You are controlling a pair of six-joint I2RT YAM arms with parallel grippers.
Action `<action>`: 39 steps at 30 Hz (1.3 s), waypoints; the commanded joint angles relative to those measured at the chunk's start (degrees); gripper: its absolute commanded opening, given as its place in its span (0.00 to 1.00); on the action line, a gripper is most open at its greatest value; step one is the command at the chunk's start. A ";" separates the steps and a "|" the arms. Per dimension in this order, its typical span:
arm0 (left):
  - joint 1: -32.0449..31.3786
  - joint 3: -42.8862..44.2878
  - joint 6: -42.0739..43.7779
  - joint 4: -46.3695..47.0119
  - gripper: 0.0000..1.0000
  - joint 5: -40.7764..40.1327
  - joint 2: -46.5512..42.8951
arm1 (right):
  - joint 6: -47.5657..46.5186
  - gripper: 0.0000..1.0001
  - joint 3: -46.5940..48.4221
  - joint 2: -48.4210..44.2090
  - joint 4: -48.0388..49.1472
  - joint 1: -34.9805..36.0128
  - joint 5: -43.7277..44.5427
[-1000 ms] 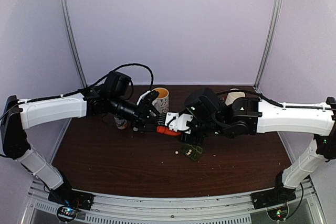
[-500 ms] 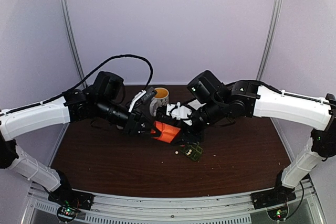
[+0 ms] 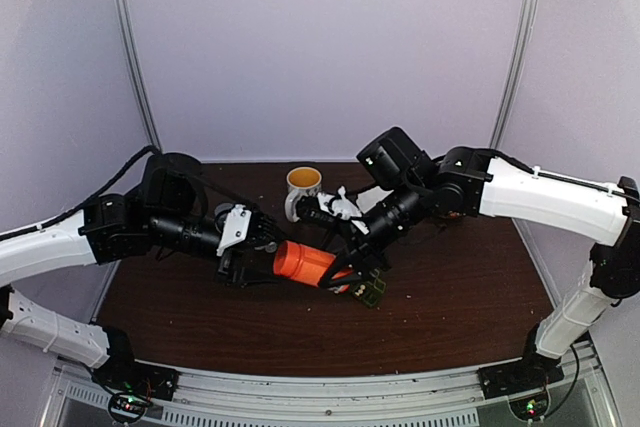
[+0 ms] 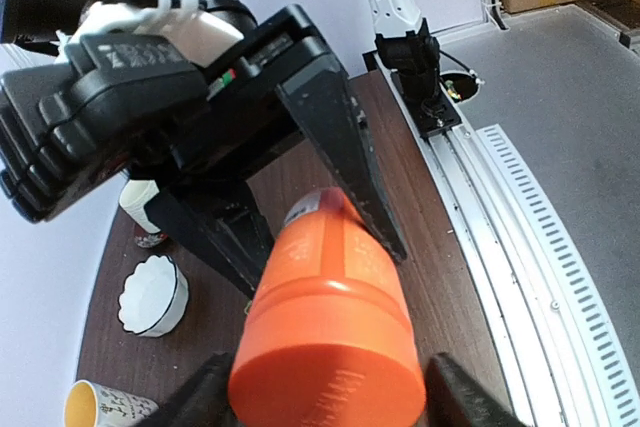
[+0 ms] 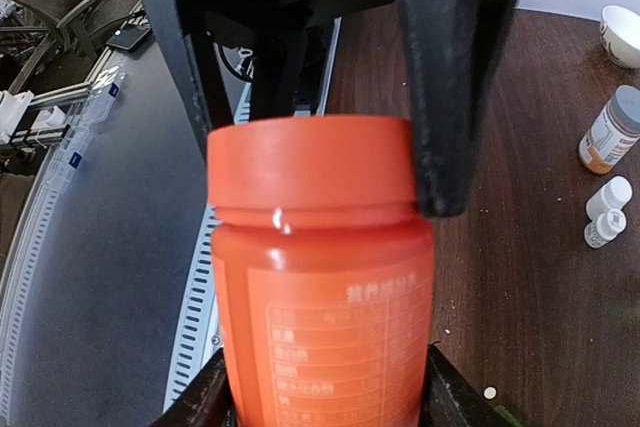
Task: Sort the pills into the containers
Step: Screw the lid of the pill bottle onto the pill bottle.
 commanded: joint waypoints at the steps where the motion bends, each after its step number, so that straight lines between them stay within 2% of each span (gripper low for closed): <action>1: -0.54 -1.23 11.27 0.00 0.90 -3.87 -1.51 | 1.42 0.00 0.86 -0.19 -2.47 -1.44 -1.81; 2: -0.59 -1.60 10.09 1.33 0.97 -4.94 -1.81 | 1.50 0.00 0.85 -0.09 -2.51 -1.44 -0.96; 6: -0.55 -4.52 1.45 8.90 0.97 -6.96 -4.24 | 1.56 0.00 0.59 -0.33 -2.94 -1.44 4.11; 8: -0.54 -5.60 -5.93 12.55 0.98 -8.82 -5.35 | 1.95 0.00 -0.31 -1.22 -1.70 -1.44 7.85; 10: -0.49 -5.92 -17.26 16.65 0.97 -12.37 -6.05 | 2.19 0.00 -1.84 -2.69 0.44 -1.44 10.99; 13: -0.38 -4.54 -29.78 15.99 0.98 -13.98 -6.53 | 2.55 0.00 -4.96 -5.72 4.61 -1.38 16.12; 15: 0.13 -2.15 -37.88 11.61 0.97 -18.67 -6.27 | 2.44 0.00 -6.66 -7.38 6.94 -1.29 19.25; 16: 1.01 -0.36 -40.72 9.49 0.98 -18.43 -5.65 | 2.23 0.00 -7.43 -8.17 7.88 -1.15 20.75; 18: 4.20 0.92 -48.02 8.11 0.97 -13.03 -4.25 | 1.22 0.00 -9.00 -9.62 9.76 -0.36 24.73; 19: 5.95 0.87 -52.20 9.10 0.97 -7.24 -3.26 | 0.84 0.00 -9.58 -10.25 10.79 0.26 26.78; 21: 8.72 0.49 -61.77 11.49 0.97 -0.90 -0.69 | -0.20 0.00 -10.64 -11.27 12.39 1.50 31.11; 25: 11.21 0.61 -73.13 15.84 0.98 9.68 4.45 | -1.76 0.00 -11.67 -12.09 14.84 3.29 38.59; 29: 11.38 1.73 -81.13 18.40 0.97 14.85 8.77 | -3.78 0.00 -11.02 -11.28 14.49 4.99 44.23; 31: 11.39 1.61 -84.15 22.56 0.97 16.72 10.33 | -4.67 0.00 -10.29 -10.34 13.80 5.75 46.20; 39: 11.38 0.59 -89.70 29.54 0.95 20.27 13.42 | -6.96 0.00 -7.99 -7.58 11.88 7.73 50.79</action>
